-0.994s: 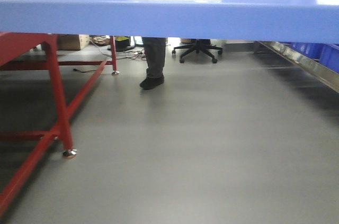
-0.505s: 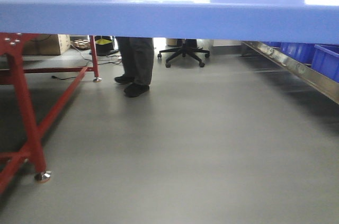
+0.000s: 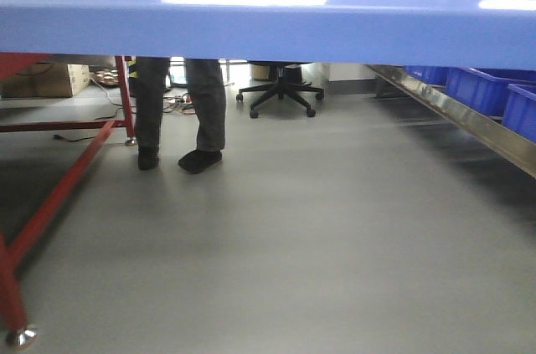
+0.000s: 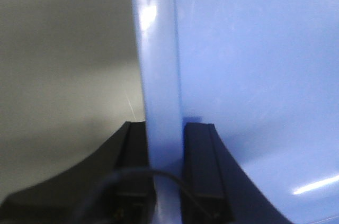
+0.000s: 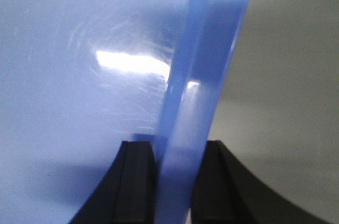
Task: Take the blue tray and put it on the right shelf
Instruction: 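Hold the tray raised with both grippers while driving to the shelf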
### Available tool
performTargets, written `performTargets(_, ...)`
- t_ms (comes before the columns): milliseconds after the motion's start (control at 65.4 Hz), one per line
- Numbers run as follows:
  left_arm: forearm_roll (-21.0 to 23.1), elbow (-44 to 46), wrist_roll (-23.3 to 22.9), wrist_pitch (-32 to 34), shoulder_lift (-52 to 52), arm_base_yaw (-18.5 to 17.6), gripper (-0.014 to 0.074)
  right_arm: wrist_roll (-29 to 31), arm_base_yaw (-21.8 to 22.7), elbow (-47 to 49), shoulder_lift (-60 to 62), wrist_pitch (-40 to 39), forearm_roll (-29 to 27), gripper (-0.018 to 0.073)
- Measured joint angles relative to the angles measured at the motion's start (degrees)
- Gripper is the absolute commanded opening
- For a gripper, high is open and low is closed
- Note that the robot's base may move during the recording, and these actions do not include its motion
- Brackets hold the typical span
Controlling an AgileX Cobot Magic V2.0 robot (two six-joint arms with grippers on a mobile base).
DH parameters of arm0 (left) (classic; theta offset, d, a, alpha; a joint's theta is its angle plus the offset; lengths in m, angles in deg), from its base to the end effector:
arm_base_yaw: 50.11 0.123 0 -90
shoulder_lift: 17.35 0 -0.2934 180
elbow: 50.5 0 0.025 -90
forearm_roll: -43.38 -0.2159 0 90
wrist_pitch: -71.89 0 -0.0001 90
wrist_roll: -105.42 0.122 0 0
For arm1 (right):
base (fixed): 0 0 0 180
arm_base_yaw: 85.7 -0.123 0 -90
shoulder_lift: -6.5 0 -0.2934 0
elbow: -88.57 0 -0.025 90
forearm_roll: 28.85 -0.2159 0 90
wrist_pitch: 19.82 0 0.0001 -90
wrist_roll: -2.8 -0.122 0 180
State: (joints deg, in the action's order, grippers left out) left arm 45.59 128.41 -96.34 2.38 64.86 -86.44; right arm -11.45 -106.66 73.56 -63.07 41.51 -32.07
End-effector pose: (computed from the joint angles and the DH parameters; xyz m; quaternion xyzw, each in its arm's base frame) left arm 0.1806 -0.1383 0.3552 0.1209 0.9642 -0.1308 0.1962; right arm 0.1645 0.0694 0.3423 -0.0503 0.9544 0.1149 0.2710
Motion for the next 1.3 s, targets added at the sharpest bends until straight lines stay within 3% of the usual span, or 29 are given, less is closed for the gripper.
performTargets(1300,1.35,0.00,0.00,-0.61,0.00,0.00,-0.0048,0.00,0.00,0.00,0.00,0.09,0.46,0.0071)
